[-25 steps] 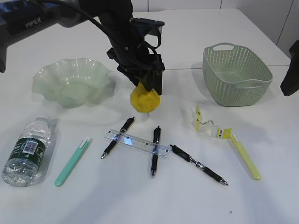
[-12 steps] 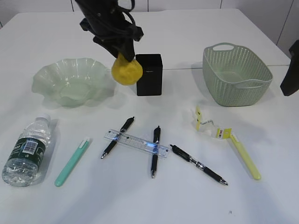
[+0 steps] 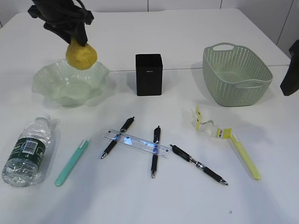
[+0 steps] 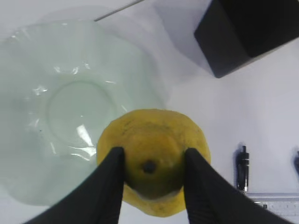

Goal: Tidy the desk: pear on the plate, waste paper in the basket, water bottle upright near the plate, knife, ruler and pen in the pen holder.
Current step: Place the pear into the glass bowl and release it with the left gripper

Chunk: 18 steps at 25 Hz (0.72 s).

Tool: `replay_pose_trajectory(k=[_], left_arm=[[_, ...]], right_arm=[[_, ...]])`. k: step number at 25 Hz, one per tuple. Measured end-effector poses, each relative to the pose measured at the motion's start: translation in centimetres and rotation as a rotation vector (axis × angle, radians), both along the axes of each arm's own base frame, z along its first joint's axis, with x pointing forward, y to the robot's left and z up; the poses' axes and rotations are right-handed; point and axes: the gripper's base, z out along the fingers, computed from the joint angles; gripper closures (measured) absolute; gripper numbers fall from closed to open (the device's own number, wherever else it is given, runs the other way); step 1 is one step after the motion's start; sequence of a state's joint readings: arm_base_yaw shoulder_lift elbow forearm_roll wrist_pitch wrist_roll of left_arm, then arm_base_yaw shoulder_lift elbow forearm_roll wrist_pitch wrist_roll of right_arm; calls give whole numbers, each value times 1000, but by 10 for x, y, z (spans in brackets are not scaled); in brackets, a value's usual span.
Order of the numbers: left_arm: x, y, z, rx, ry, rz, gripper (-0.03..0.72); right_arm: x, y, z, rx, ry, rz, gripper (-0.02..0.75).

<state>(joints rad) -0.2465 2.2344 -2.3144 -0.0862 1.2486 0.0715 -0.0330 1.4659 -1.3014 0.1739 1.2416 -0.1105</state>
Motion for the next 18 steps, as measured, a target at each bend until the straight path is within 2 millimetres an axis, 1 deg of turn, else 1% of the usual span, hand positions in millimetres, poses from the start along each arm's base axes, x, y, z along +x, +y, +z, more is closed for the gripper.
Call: replay_pose_trajectory(k=[2, 4, 6, 10, 18], left_arm=[[3, 11, -1, 5, 1, 23, 423], [8, 19, -9, 18, 15, 42, 422], [14, 26, -21, 32, 36, 57, 421], [25, 35, -51, 48, 83, 79, 419], [45, 44, -99, 49, 93, 106, 416]], right_arm=[[0, 0, 0, 0, 0, 0, 172], [0, 0, 0, 0, 0, 0, 172], [0, 0, 0, 0, 0, 0, 172], [0, 1, 0, 12, 0, -1, 172], [0, 1, 0, 16, -1, -1, 172]])
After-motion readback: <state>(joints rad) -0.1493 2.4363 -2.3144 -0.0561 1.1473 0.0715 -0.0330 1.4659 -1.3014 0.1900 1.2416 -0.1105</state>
